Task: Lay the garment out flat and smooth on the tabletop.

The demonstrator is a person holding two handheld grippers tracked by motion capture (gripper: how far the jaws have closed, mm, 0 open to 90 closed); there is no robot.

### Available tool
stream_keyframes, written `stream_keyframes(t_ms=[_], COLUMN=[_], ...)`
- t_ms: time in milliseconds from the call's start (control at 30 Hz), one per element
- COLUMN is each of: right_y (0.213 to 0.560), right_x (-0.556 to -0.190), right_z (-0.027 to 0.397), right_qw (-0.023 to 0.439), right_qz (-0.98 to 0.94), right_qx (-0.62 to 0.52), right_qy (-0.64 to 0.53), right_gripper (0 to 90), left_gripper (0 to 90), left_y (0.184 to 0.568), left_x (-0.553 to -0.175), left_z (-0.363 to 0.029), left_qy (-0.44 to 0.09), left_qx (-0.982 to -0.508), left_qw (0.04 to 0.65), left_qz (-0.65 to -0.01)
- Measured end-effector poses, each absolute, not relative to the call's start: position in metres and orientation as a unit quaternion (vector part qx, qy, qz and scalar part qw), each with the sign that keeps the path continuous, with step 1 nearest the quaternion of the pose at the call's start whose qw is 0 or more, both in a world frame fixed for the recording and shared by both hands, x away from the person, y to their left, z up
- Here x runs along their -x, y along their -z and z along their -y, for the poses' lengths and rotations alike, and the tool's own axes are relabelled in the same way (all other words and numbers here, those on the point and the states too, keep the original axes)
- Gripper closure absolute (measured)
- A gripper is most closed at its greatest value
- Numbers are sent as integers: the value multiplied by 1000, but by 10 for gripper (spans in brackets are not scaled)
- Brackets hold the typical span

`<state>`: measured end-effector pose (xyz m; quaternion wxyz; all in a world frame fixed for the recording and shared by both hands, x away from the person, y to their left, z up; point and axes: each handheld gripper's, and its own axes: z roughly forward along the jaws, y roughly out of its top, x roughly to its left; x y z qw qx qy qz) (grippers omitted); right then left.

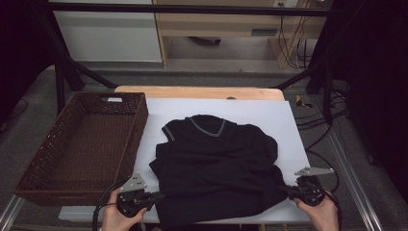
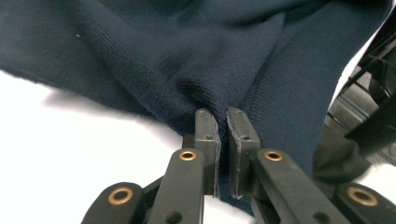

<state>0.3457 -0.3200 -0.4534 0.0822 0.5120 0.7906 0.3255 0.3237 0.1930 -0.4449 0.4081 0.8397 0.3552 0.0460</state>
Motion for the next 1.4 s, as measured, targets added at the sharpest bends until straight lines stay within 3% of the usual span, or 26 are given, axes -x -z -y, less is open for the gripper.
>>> stream_keyframes(t_ms=[67,100,167,200,233,267,300,433,567,700,767,800,833,867,900,933,967,1033,1400], right_y=[456,460,458,458,454,454,451,451,464,470,471,471,473,473,472,472,470,468,456], right_x=[-340,-334,-335,-335,-343,-343,-353,-370,-397,-400,-398,-398,-396,-396,-395,-395,-393,-391,-352], right_z=[320,319,317,317,314,314,309,304,298,296,295,295,295,295,295,295,295,295,327], right_qw=[73,79,93,93,127,127,147,160,166,168,173,173,171,171,174,174,158,149,102], right_qz=[-795,-800,-793,-793,-789,-789,-787,-783,-791,-797,-799,-799,-801,-801,-803,-803,-805,-808,-804], right_qx=[-508,-500,-499,-499,-490,-490,-480,-483,-489,-482,-478,-478,-476,-476,-474,-474,-478,-478,-491], right_qy=[-323,-322,-336,-336,-349,-349,-357,-358,-328,-324,-322,-322,-320,-320,-316,-316,-315,-311,-319], right_gripper=[789,657,539,539,456,456,414,382,408,447,540,540,612,612,723,723,848,893,900], left_gripper=[827,787,692,657,610,610,534,504,484,464,477,483,525,525,608,657,757,888,900], left_y=[445,445,445,445,445,445,446,453,468,478,485,485,486,486,487,487,487,488,469], left_x=[-320,-317,-319,-319,-323,-327,-337,-351,-367,-374,-376,-376,-375,-374,-373,-373,-373,-373,-349], left_z=[-193,-189,-184,-184,-182,-181,-178,-166,-147,-141,-140,-140,-140,-141,-141,-141,-142,-144,-165], left_qy=[-45,-47,-58,-58,-67,-71,-73,-73,-70,-75,-87,-87,-91,-98,-103,-103,-92,-74,-66], left_qx=[-842,-840,-836,-836,-830,-823,-815,-812,-821,-825,-821,-821,-822,-824,-823,-823,-823,-823,-855], left_qw=[407,416,422,422,429,437,450,451,433,422,429,429,428,424,424,424,424,427,385], left_qz=[-352,-345,-346,-346,-350,-355,-359,-362,-366,-369,-366,-366,-365,-363,-364,-364,-367,-367,-340])
